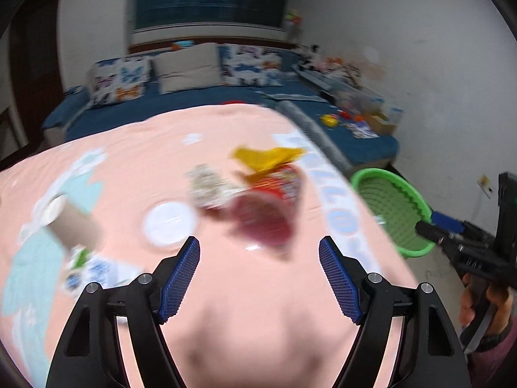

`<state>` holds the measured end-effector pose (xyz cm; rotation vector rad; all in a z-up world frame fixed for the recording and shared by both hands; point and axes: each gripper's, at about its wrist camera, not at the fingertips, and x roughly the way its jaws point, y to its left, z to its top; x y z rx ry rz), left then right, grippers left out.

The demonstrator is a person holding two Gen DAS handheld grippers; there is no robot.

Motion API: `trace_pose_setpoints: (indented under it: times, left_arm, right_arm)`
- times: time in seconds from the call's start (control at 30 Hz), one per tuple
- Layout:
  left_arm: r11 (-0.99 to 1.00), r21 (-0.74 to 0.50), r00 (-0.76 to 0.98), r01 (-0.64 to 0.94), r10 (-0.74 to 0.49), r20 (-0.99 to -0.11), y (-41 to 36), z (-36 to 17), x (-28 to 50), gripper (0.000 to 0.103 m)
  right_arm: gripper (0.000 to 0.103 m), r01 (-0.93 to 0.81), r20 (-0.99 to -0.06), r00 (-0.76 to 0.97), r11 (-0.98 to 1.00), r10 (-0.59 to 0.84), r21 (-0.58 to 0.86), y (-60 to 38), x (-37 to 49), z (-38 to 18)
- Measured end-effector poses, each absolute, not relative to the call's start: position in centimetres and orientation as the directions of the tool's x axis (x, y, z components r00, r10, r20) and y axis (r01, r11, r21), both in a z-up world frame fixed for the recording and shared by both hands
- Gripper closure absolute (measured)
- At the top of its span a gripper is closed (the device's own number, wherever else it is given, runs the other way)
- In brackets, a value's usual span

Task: Collect trash
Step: 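Move both tools back over the table toward the remaining trash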

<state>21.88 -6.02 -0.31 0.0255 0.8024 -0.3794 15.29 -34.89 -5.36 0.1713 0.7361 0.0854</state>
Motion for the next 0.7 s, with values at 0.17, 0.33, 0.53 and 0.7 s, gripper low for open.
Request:
trace_pose_setpoints:
  times: [0.17, 0.33, 0.53, 0.7]
  left_arm:
    - [0.96, -0.119, 0.659, 0.254, -0.262, -0.705, -0.6, -0.6, 20.9, 0.029]
    - [0.976, -0.137, 0.666, 0.17, -0.216, -0.714, 3.4, -1.3, 20.4, 0.028]
    - [0.973, -0.163, 0.665, 0.163, -0.23, -0.71, 5.3, -1.9, 20.0, 0.028]
    - [0.971, -0.167, 0.667, 0.172, -0.239, -0.706, 6.3, -2.1, 20.1, 0.028]
  right_arm:
    - [0.02, -0.082, -0.671, 0.717, 0.978, 0.191, 0.19, -31.5, 19.0, -4.9]
    - [0.02, -0.124, -0.684, 0.687, 0.967, 0.245, 0.222, -28.9, 21.8, -5.3]
    - [0.02, -0.097, -0.723, 0.635, 0.956, 0.273, 0.276, -26.4, 24.6, -6.1]
    - [0.02, -0.044, -0.745, 0.615, 0.955, 0.258, 0.294, -25.4, 26.4, -5.6]
